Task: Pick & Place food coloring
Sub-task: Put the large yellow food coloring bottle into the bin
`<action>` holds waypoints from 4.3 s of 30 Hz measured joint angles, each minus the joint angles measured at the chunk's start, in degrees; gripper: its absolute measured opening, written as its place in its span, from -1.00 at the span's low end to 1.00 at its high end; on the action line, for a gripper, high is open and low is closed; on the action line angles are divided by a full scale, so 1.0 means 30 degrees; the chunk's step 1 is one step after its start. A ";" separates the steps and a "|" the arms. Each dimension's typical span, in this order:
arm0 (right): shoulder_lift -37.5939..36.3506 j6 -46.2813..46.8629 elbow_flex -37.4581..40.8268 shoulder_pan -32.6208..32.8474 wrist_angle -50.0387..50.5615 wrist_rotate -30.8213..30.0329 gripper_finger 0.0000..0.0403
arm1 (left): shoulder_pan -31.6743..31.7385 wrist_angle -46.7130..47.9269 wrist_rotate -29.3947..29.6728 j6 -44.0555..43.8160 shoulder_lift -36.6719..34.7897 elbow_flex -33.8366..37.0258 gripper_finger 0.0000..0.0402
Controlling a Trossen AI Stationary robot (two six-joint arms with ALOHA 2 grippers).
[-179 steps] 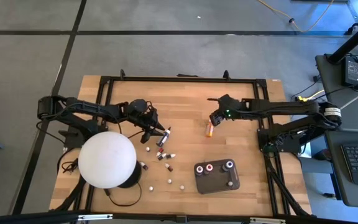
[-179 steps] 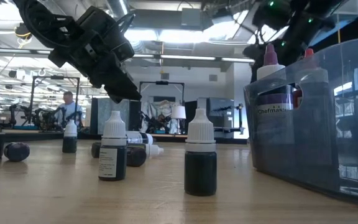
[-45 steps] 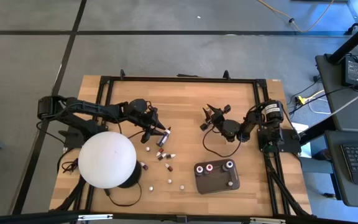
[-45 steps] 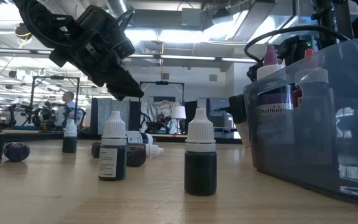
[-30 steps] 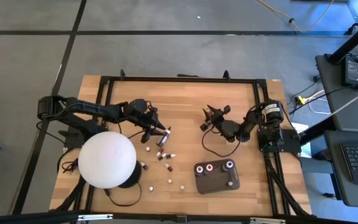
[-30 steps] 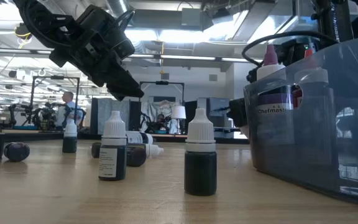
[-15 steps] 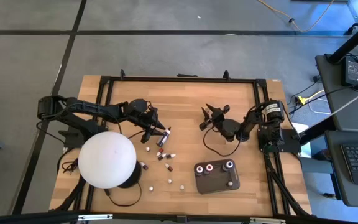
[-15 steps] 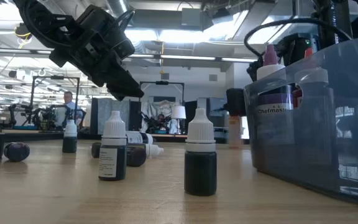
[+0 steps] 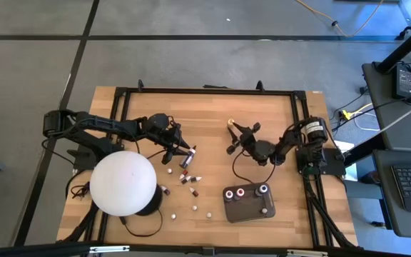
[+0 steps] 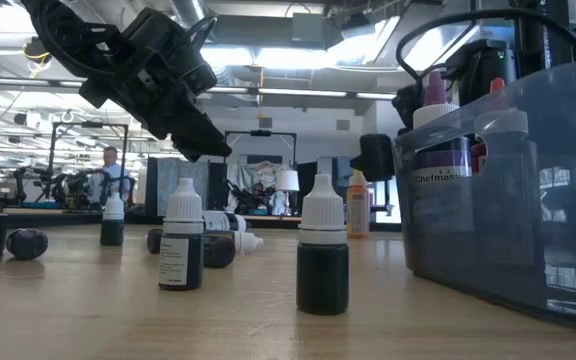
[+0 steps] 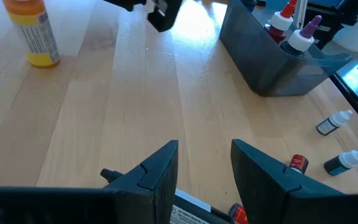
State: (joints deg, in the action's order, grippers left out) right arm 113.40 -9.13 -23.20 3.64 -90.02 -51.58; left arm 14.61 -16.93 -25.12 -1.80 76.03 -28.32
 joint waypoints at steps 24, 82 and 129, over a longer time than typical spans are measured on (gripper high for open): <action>-0.9351 0.2154 -0.0554 0.2524 1.0519 0.0923 -0.31 | 0.0000 0.0001 -0.0007 -0.0145 0.0000 0.0000 -0.29; -0.5135 0.1799 -1.5358 -0.9144 4.1958 1.7733 0.17 | 0.0000 0.0000 -0.0001 -0.0145 0.0000 0.0000 -0.29; -1.2257 1.8013 -1.8309 0.7685 5.1290 1.2114 -0.39 | 0.0000 0.0000 0.0000 0.0503 0.0000 0.0000 -0.29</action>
State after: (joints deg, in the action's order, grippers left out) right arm 76.63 44.91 -78.13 26.70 63.85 -15.24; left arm 14.61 -16.93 -25.12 -0.30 76.03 -28.32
